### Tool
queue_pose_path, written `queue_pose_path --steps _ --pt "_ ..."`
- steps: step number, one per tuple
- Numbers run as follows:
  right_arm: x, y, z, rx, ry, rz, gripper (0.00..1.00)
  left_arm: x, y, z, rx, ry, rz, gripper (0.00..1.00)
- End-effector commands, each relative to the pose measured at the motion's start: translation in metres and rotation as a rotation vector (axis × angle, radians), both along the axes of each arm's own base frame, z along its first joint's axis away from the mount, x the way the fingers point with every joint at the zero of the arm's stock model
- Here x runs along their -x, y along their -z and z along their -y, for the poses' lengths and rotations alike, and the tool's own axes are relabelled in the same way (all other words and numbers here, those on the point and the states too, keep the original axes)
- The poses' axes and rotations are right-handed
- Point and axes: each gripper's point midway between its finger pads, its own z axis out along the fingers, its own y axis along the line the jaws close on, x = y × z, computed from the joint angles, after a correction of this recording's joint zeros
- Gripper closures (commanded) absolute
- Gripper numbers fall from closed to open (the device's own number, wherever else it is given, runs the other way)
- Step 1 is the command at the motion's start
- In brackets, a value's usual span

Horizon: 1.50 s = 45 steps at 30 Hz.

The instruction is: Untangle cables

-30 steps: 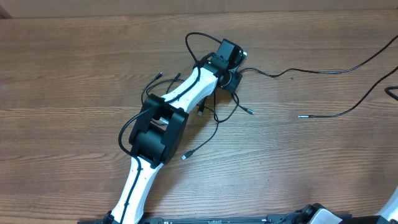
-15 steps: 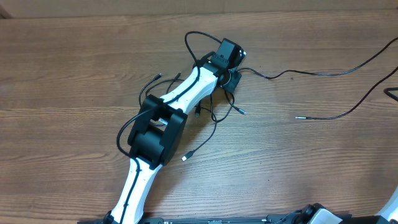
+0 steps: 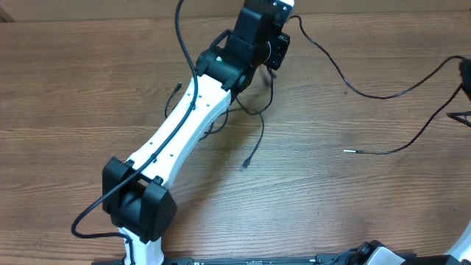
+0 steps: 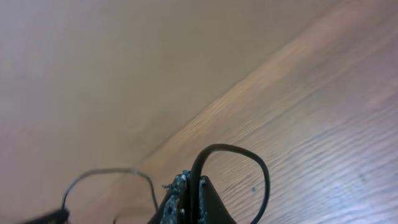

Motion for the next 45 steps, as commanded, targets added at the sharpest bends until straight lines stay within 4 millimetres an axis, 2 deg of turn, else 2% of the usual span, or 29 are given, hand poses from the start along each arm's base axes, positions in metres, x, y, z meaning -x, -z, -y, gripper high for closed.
queue_pose_path --steps 1,3,5,7,9,11,14,15,18,21,23,27,31,35,38,39,42,45 --pt "0.000 -0.016 -0.036 0.070 -0.220 0.094 0.96 0.011 -0.012 0.018 0.090 0.101 -0.019 0.96" --pt "0.000 -0.012 -0.045 0.081 -0.253 0.085 0.96 0.018 -0.013 0.026 0.116 0.158 -0.038 0.96" --pt "-0.001 -0.010 -0.051 0.094 -0.274 0.082 0.96 0.017 -0.005 0.018 0.057 0.129 -0.040 0.96" --pt "-0.002 -0.010 -0.055 0.094 -0.284 0.082 0.96 0.010 0.011 -0.008 -0.049 0.005 -0.058 0.96" --pt "-0.003 -0.010 -0.058 0.094 -0.292 0.082 0.96 0.007 0.027 -0.043 -0.190 -0.141 -0.080 0.96" --pt "-0.004 -0.011 -0.061 0.096 -0.300 0.085 0.96 0.011 0.040 -0.091 -0.386 -0.312 -0.100 0.96" --pt "-0.005 -0.011 -0.063 0.099 -0.308 0.089 0.96 0.019 0.044 -0.125 -0.537 -0.415 -0.115 0.96" --pt "-0.005 -0.011 -0.063 0.099 -0.308 0.089 0.96 0.021 0.045 -0.126 -0.544 -0.414 -0.121 0.96" --pt "-0.005 -0.011 -0.064 0.098 -0.309 0.088 0.96 0.023 0.051 -0.112 -0.494 -0.352 -0.150 0.96" --pt "-0.004 -0.011 -0.064 0.095 -0.309 0.085 0.96 0.023 0.050 -0.080 -0.364 -0.229 -0.166 0.96" --pt "-0.004 -0.011 -0.064 0.095 -0.309 0.085 0.96 0.023 0.040 -0.047 -0.238 -0.093 -0.156 0.96" --pt "-0.005 -0.010 -0.063 0.099 -0.303 0.083 0.96 0.026 0.012 0.006 -0.030 0.130 -0.103 0.96" --pt "-0.005 -0.009 -0.060 0.106 -0.289 0.074 0.96 0.043 -0.011 0.046 0.127 0.343 -0.074 0.96" --pt "-0.003 -0.010 -0.065 0.089 -0.313 0.082 0.96 0.058 -0.017 0.066 0.167 0.418 -0.074 0.96" --pt "0.000 -0.017 -0.081 0.111 -0.415 0.141 0.96 0.063 -0.018 0.074 0.169 0.436 -0.069 0.96" --pt "0.005 -0.022 -0.098 0.136 -0.513 0.195 0.96 0.065 -0.021 0.077 0.177 0.447 -0.056 0.96" --pt "0.013 -0.024 -0.130 0.191 -0.673 0.272 0.96 0.074 -0.033 0.086 0.235 0.533 -0.044 0.96" --pt "0.015 -0.020 -0.151 0.236 -0.756 0.298 0.96 0.081 -0.042 0.089 0.282 0.608 -0.042 0.96"
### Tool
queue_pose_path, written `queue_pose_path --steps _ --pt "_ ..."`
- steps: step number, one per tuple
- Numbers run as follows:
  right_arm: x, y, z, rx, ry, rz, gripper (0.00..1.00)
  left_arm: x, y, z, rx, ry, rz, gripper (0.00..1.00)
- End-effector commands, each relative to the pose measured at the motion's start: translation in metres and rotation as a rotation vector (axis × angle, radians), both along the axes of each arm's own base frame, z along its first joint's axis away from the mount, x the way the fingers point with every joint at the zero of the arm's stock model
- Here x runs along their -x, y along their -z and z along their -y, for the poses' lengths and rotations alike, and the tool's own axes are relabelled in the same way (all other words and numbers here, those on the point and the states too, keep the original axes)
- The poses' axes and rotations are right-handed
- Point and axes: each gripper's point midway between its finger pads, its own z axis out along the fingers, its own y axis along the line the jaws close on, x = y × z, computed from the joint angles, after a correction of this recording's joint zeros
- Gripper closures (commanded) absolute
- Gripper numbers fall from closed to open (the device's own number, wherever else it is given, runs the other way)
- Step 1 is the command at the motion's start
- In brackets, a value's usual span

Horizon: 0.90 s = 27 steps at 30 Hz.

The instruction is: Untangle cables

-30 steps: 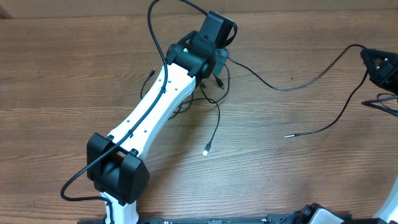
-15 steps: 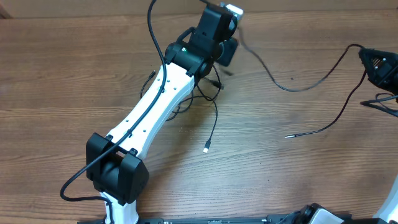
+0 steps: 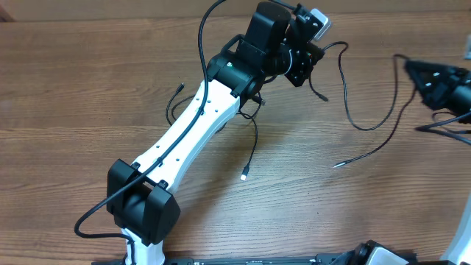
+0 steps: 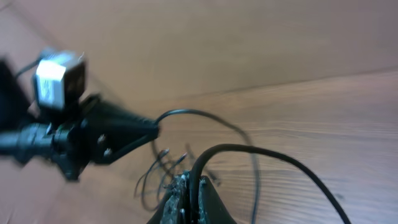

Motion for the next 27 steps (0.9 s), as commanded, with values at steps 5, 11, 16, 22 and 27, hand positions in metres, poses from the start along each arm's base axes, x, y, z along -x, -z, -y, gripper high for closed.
queue_pose_path --steps 5,11,16,22,27 --pt "0.010 -0.009 -0.064 0.118 -0.274 0.180 0.96 0.025 -0.026 0.006 0.125 0.227 -0.014 0.96" --pt "0.002 0.003 -0.069 0.176 -0.246 0.139 0.96 0.066 -0.041 0.010 0.219 0.477 -0.040 0.96" --pt "-0.005 0.008 -0.064 0.151 -0.203 0.082 0.96 0.058 -0.029 0.007 0.171 0.408 -0.075 0.96" --pt "-0.011 0.016 -0.062 0.148 -0.208 0.069 0.96 0.069 -0.032 0.008 0.186 0.479 -0.057 0.96" --pt "-0.013 0.023 -0.063 0.209 -0.250 0.122 0.96 0.070 -0.031 0.008 0.184 0.484 -0.058 0.96"
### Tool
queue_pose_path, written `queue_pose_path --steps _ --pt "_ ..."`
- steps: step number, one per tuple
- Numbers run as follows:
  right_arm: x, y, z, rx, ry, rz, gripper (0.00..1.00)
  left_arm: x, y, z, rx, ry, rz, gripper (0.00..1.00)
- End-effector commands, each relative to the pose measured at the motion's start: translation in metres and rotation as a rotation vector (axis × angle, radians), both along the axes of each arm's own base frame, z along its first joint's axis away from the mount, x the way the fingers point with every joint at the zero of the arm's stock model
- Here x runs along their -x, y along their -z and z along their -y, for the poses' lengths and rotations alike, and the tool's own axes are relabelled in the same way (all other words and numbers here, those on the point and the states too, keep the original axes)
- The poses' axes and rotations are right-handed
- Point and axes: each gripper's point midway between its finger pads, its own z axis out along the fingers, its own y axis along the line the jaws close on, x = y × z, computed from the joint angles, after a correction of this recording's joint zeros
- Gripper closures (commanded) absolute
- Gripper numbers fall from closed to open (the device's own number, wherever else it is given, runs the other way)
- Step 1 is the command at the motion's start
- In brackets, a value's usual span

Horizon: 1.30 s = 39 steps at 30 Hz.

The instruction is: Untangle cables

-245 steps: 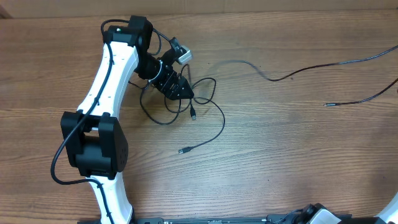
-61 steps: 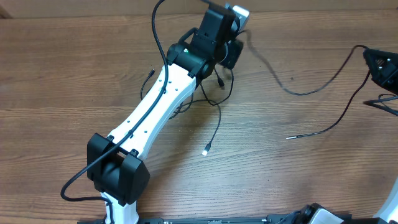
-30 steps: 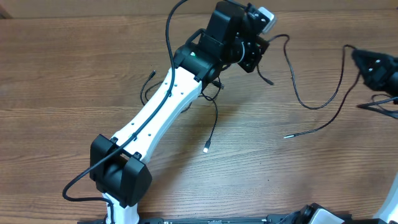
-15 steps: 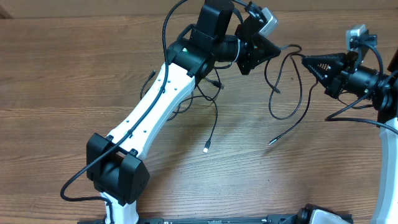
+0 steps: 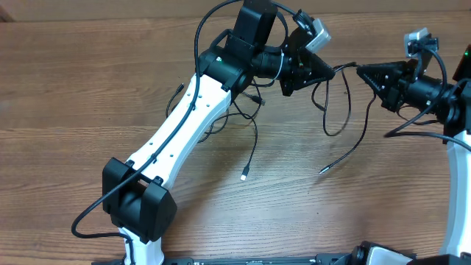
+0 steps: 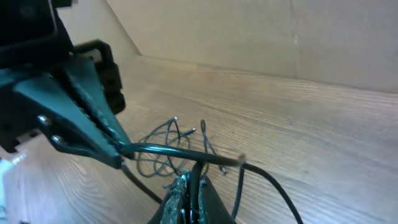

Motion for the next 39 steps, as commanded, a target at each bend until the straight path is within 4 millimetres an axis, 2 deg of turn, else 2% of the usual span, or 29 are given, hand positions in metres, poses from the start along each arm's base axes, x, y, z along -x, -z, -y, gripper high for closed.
queue_pose_path --steps 1,13,20,26,39 --pt "-0.003 -0.001 -0.005 0.074 -0.060 0.093 0.96 0.008 -0.009 0.001 0.026 0.052 0.029 0.96" --pt "0.004 -0.002 -0.041 0.192 -0.238 0.274 0.96 0.005 0.004 -0.003 -0.027 0.030 0.041 0.96" --pt "0.007 -0.002 -0.050 0.218 -0.281 0.318 0.96 0.001 0.013 -0.006 -0.070 -0.004 0.044 0.96" --pt "0.007 -0.002 -0.051 0.175 -0.257 0.258 0.96 -0.011 0.021 -0.009 -0.117 -0.071 0.058 0.96" --pt "0.010 -0.008 -0.054 -0.041 -0.174 0.008 0.96 0.001 0.021 0.004 -0.119 -0.046 0.069 0.96"
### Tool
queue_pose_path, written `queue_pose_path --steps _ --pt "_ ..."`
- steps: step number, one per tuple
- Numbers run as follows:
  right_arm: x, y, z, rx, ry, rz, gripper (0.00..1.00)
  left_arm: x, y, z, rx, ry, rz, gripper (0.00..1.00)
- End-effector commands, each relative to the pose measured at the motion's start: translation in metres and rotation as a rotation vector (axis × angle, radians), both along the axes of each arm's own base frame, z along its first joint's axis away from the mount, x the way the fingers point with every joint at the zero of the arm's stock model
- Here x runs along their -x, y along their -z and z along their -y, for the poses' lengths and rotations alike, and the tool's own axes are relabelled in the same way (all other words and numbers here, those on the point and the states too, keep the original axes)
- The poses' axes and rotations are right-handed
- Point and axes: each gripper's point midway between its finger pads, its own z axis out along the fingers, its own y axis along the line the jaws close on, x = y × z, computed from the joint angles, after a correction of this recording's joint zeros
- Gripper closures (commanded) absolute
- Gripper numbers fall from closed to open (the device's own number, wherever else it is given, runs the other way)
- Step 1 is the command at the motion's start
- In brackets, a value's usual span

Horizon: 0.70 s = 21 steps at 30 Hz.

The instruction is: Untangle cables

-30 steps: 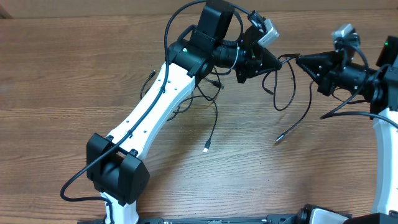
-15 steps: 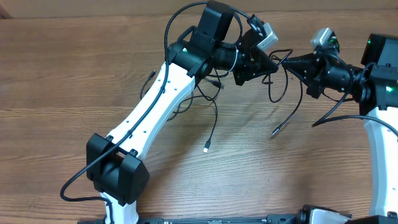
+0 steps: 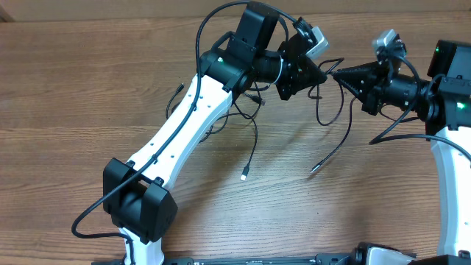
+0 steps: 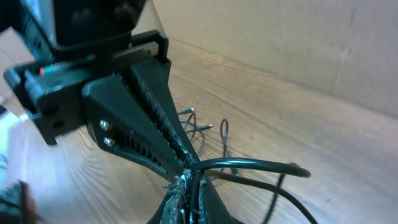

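A thin black cable [image 3: 350,118] hangs between my two grippers at the back of the table, and its free plug end [image 3: 312,170] trails on the wood. My left gripper [image 3: 326,73] points right and my right gripper [image 3: 337,73] points left, tips almost touching. In the right wrist view my right gripper [image 4: 191,182] is shut on the black cable [image 4: 255,163]. The left gripper's ribbed fingers [image 4: 152,118] are pressed together right at that spot, apparently pinching the same cable. A second tangle of thin cables [image 3: 254,129] lies under the left arm.
The white left arm [image 3: 188,125] crosses the table from front left to back centre. A loose silver plug [image 3: 243,177] ends the tangle, and another end [image 3: 179,88] lies left of the arm. The right arm's own lead [image 3: 390,132] hangs at the right.
My right gripper has moved left, so its tip now meets the left gripper's tip where a gap was. The cable's free end has shifted a little left.
At first the cable stretched across the table from the left gripper to my right gripper at the far right edge. Then the right gripper was nearer and the cable slack. Later both grippers faced each other with the cable hanging between them, and now they touch.
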Motion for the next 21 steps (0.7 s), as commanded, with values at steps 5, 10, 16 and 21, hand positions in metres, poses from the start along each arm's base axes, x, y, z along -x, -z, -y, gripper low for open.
queue_pose_path --steps 5,10,16,21 --pt "0.000 -0.017 -0.008 -0.240 0.084 -0.284 0.96 0.011 -0.007 0.013 0.011 0.039 0.032 0.96" --pt "-0.009 -0.013 -0.001 -0.318 0.213 -0.439 0.96 0.021 -0.011 0.018 0.034 0.080 0.026 0.96" --pt "-0.014 -0.007 0.004 -0.359 0.306 -0.538 0.92 0.029 -0.014 0.025 0.048 0.112 0.034 0.96" --pt "-0.013 -0.006 0.004 -0.390 0.326 -0.591 0.86 0.029 -0.016 0.026 0.054 0.112 0.042 0.96"
